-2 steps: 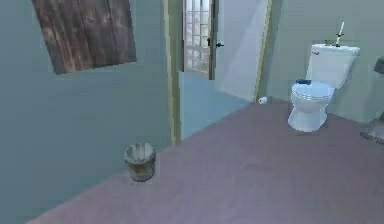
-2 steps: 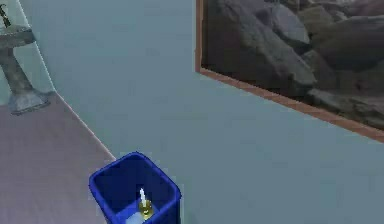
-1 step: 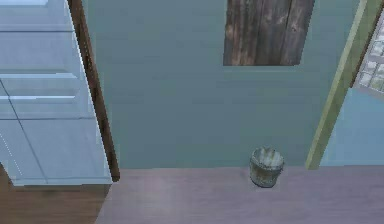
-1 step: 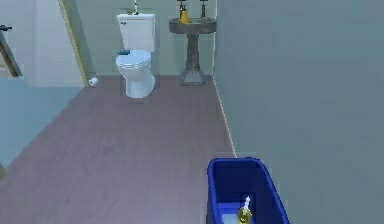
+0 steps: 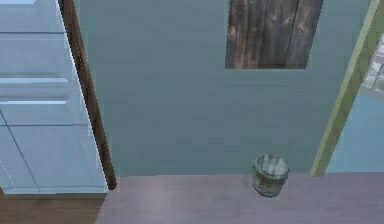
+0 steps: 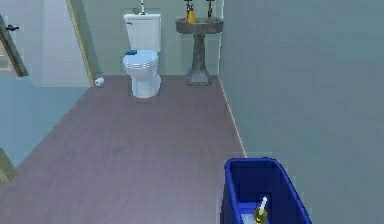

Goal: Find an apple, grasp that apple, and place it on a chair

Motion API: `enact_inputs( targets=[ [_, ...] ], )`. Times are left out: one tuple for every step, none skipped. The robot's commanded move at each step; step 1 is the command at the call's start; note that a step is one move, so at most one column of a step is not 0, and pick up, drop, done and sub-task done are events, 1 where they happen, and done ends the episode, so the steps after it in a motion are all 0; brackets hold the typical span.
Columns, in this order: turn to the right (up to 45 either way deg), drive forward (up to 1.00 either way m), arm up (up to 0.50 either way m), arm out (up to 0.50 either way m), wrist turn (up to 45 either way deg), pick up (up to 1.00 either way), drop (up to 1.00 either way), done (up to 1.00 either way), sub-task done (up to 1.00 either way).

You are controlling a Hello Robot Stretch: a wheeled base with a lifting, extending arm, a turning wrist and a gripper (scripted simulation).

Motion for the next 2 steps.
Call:
enact_inputs(
  targets=[
    [-45.0,0.0,0.0,0.0,0.0,0.0,0.0,0.0,0.0],
    [-27.0,0.0,0.0,0.0,0.0,0.0,0.0,0.0,0.0]
  ],
)
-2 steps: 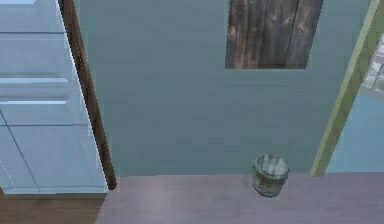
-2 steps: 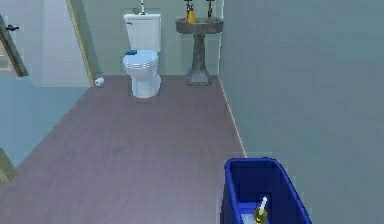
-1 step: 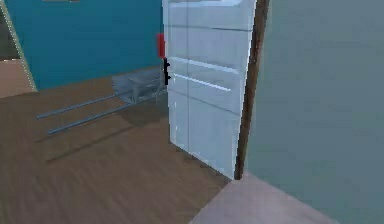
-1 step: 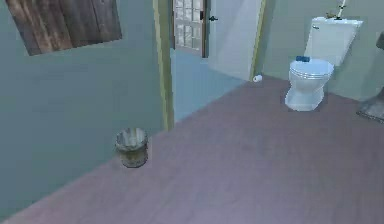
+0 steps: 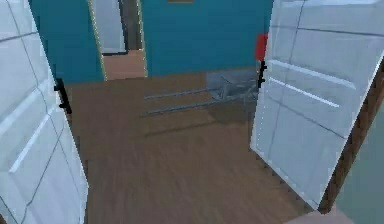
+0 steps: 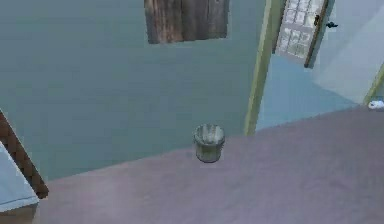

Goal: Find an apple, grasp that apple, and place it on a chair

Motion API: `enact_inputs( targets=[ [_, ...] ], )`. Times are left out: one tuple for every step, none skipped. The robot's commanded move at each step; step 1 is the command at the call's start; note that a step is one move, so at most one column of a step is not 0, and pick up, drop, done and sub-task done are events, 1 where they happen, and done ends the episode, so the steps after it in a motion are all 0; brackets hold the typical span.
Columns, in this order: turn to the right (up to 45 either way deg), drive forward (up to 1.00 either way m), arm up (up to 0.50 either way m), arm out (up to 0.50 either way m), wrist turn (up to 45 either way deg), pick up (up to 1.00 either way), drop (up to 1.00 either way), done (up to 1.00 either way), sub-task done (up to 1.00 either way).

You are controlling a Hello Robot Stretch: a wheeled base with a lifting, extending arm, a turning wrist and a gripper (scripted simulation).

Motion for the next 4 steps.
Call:
enact_inputs(
  targets=[
    [0.0,1.0,0.0,0.0,0.0,0.0,0.0,0.0,0.0],
    [-6.0,0.0,0.0,0.0,0.0,0.0,0.0,0.0,0.0],
    [0.0,0.7,0.0,0.0,0.0,0.0,0.0,0.0,0.0],
    [-45.0,0.0,0.0,0.0,0.0,0.0,0.0,0.0,0.0]
  ],
)
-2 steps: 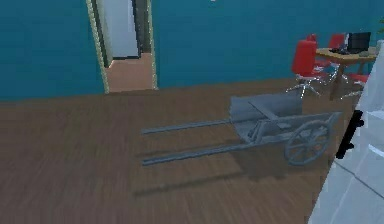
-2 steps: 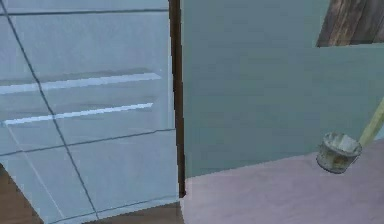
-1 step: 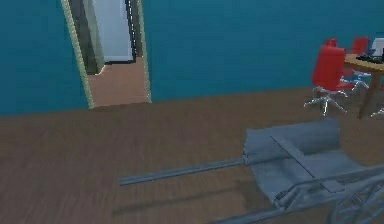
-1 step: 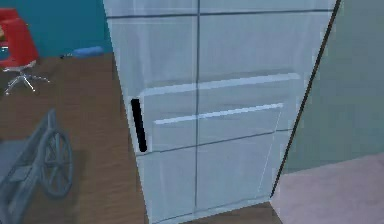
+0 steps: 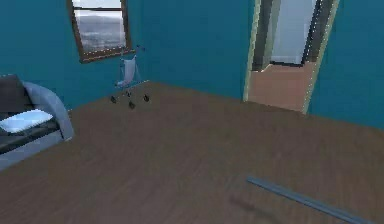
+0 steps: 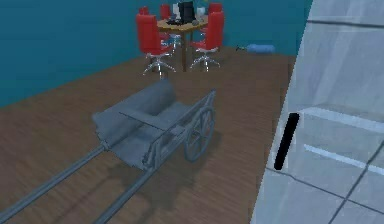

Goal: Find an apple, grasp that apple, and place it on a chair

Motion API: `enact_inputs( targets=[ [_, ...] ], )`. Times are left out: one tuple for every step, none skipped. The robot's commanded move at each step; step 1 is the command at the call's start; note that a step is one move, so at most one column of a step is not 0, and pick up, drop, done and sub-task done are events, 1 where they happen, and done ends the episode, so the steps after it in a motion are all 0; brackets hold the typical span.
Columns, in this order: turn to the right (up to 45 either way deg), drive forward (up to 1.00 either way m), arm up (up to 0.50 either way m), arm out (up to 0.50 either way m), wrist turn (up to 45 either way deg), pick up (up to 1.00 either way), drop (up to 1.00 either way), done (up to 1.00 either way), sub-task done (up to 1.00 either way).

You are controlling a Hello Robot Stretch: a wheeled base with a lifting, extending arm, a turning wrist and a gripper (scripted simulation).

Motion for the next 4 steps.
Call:
enact_inputs(
  targets=[
    [-15.0,0.0,0.0,0.0,0.0,0.0,0.0,0.0,0.0],
    [0.0,0.8,0.0,0.0,0.0,0.0,0.0,0.0,0.0],
    [42.0,0.0,0.0,0.0,0.0,0.0,0.0,0.0,0.0],
    [0.0,0.8,0.0,0.0,0.0,0.0,0.0,0.0,0.0]
  ],
)
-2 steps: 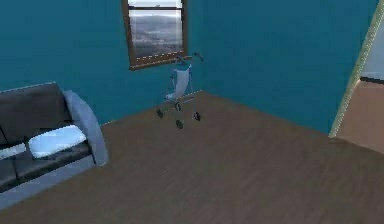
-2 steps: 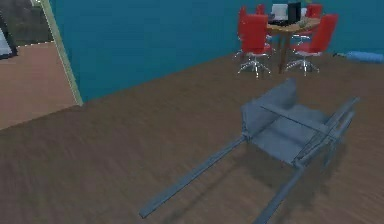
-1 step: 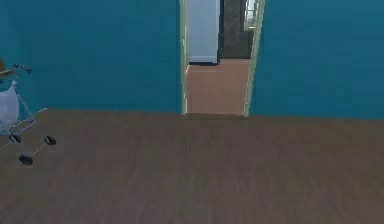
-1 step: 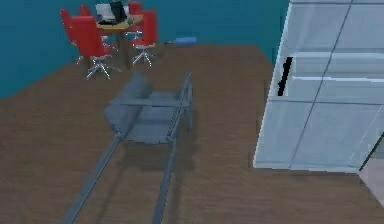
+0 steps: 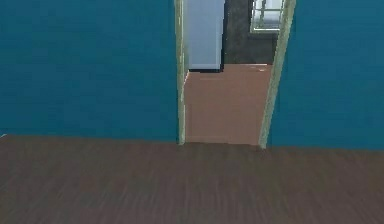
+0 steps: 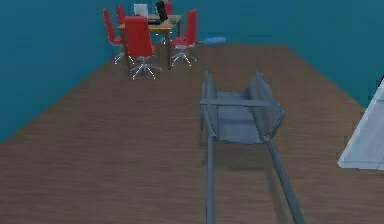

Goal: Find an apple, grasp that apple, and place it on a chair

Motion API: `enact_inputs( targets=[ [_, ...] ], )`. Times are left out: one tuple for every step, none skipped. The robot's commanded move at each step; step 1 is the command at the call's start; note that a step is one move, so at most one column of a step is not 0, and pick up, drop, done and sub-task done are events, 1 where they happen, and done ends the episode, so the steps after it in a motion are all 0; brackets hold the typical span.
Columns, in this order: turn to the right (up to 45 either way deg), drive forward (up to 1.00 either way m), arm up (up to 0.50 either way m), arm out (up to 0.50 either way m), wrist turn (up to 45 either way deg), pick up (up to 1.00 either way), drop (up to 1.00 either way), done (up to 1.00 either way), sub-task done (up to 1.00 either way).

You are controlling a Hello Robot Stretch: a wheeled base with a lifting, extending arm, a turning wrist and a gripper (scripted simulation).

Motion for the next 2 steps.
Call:
enact_inputs(
  targets=[
    [6.0,0.0,0.0,0.0,0.0,0.0,0.0,0.0,0.0],
    [0.0,1.0,0.0,0.0,0.0,0.0,0.0,0.0,0.0]
  ],
)
